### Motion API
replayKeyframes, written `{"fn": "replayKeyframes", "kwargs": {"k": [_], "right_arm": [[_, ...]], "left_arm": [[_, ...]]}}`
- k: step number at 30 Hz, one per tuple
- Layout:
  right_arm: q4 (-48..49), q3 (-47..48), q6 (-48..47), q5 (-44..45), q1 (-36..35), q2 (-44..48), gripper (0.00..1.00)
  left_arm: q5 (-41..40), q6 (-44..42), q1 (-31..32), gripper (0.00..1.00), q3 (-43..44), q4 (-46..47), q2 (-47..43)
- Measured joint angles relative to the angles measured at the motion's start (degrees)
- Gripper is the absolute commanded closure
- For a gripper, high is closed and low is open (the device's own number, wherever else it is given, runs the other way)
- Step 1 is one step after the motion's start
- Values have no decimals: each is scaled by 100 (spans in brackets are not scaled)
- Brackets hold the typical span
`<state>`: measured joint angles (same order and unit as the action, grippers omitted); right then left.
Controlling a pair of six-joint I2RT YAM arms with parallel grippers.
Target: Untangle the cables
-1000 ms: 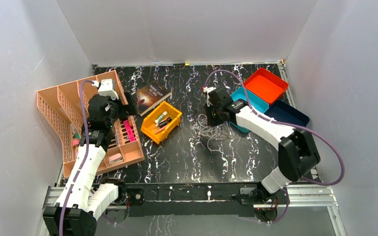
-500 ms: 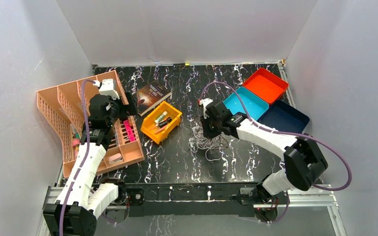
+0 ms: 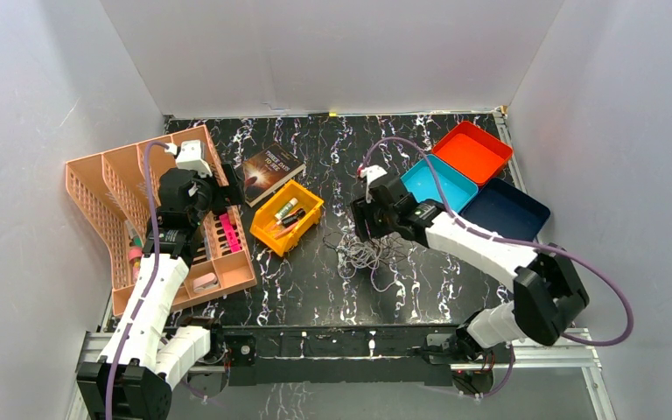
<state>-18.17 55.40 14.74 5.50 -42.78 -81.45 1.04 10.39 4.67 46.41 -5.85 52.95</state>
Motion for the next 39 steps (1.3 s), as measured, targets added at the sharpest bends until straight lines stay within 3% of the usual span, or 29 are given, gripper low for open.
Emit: {"fn": "replayKeyframes", "kwargs": {"k": [7,16,28,39], "right_arm": [[-219,50,76,413,0,802,12],[-1054,525,-269,595,0,343,11],[-1381,317,103,1331,435,647,29],[-828,-433,142,42,1296,581,39]], "left_arm": [[-125,74,-4,2,-7,-7,2],[-46,50,-4,2,-22,-13,-26],[446,120,-4,2,-22,-199,26],[767,223,-4,2,-155,-319,-192]]}}
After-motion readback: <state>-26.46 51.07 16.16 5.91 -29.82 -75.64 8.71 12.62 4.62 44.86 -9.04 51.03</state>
